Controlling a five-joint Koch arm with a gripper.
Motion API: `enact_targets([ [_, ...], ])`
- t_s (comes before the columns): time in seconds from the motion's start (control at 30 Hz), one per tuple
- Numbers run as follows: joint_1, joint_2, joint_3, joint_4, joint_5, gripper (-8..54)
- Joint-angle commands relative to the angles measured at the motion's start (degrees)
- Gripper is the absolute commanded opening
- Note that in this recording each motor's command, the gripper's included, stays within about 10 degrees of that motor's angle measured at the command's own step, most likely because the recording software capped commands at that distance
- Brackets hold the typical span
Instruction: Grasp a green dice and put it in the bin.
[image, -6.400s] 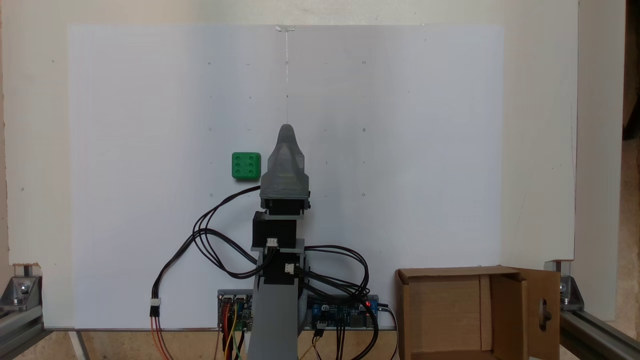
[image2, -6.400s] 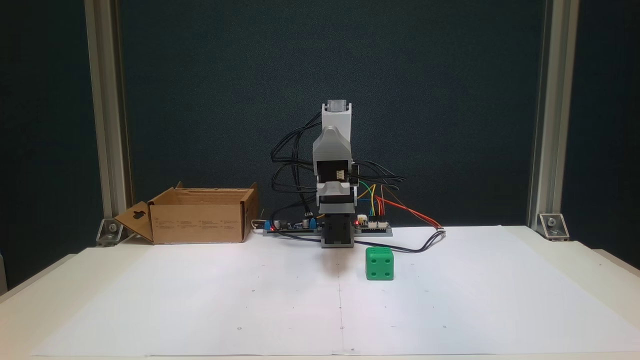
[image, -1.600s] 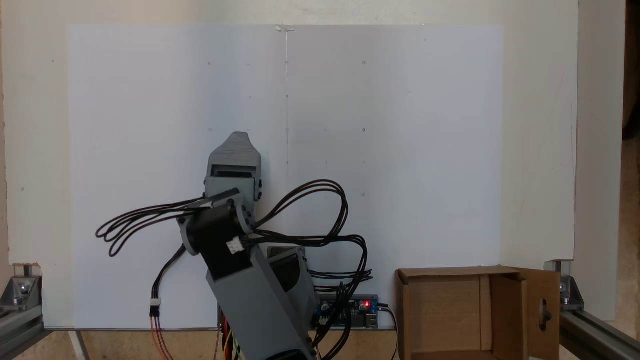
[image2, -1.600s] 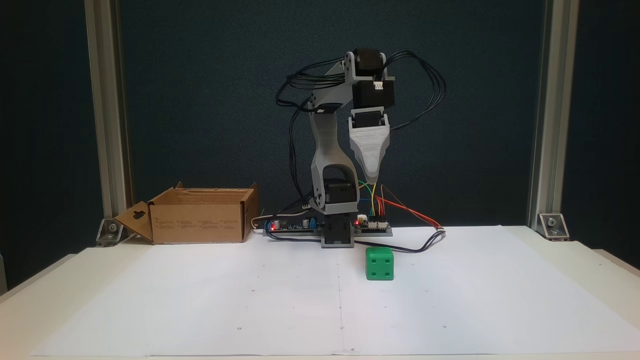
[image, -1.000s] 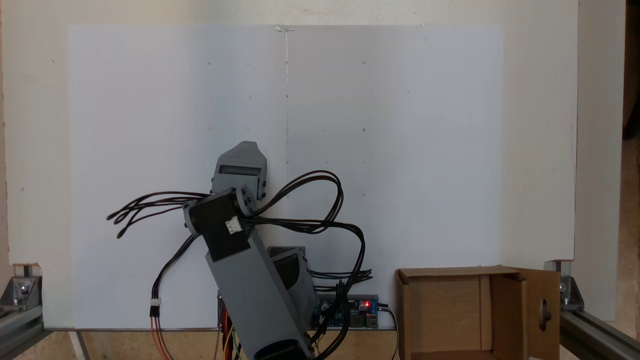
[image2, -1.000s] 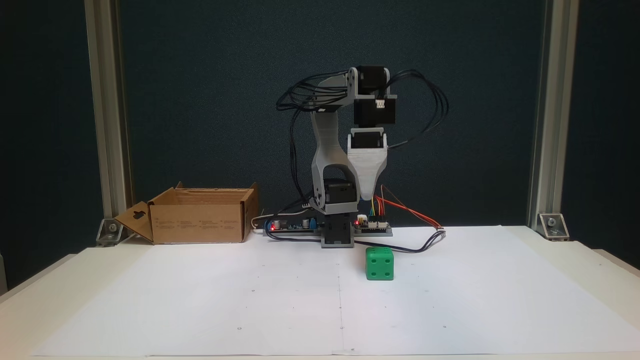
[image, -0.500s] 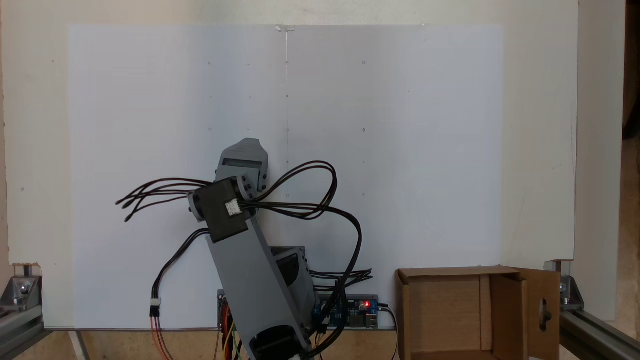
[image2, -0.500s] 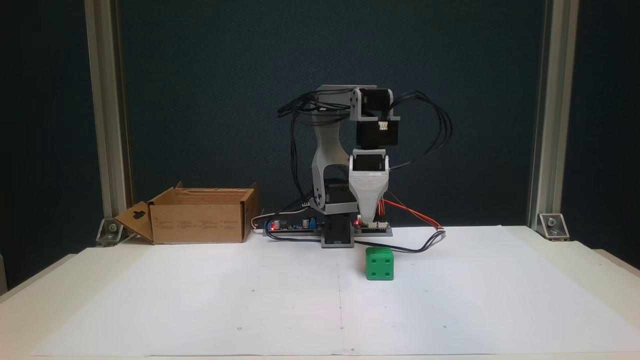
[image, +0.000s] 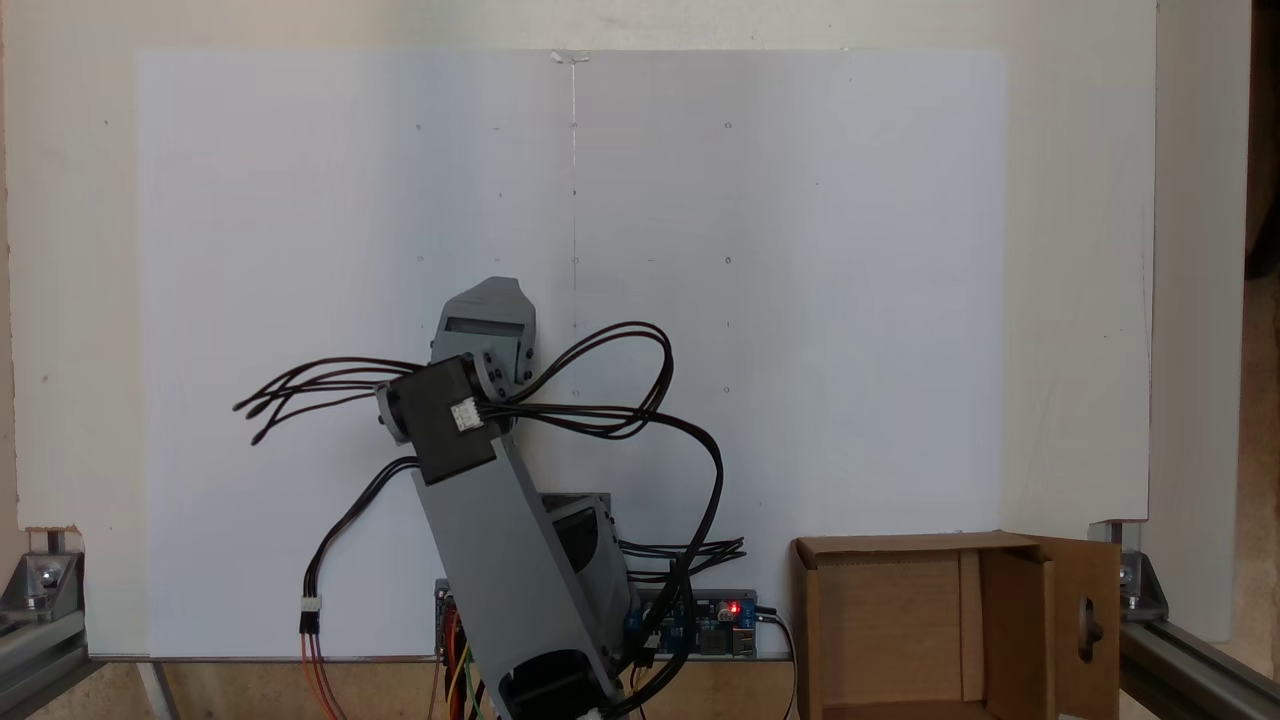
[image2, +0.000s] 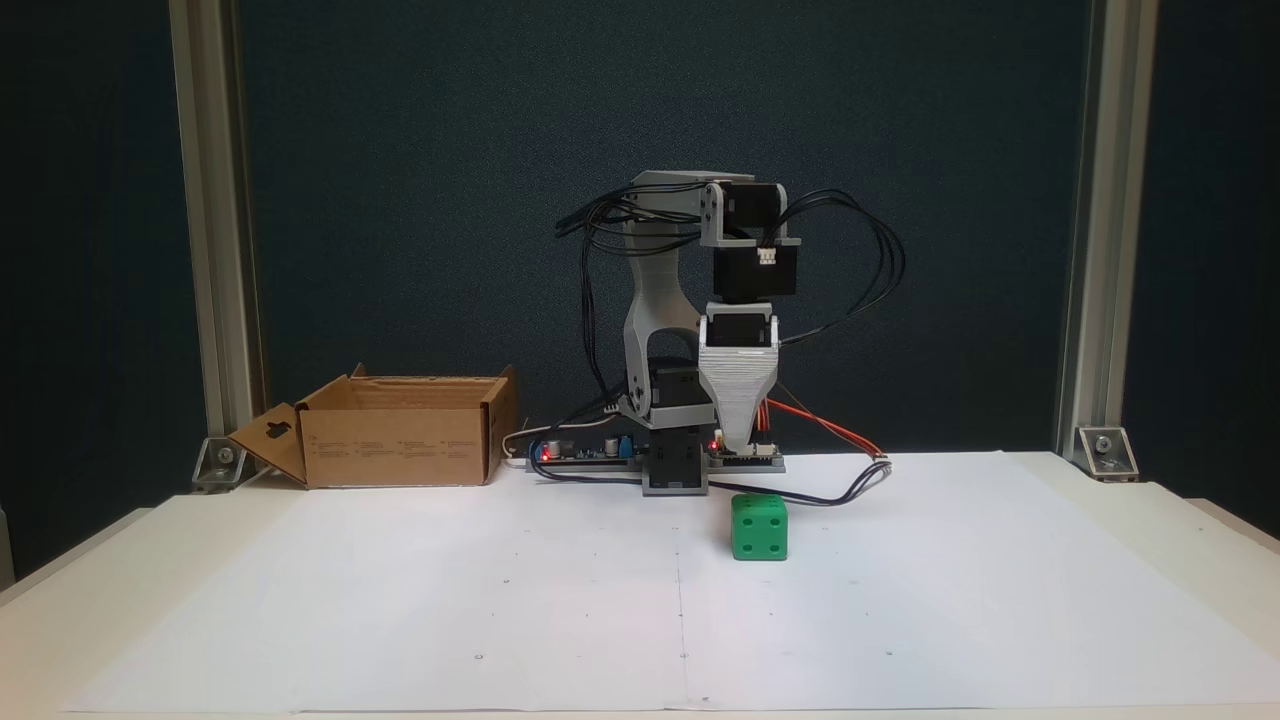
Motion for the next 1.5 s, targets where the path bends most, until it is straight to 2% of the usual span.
enact_targets([
  [0.0,0.00,-0.09,-1.05,-1.23,3.78,43.3],
  [0.87,-0.97,-6.33,0.88,-2.55,4.83,43.5],
  [1.47,-0.97,-8.79,10.37,-16.44,6.59,43.4],
])
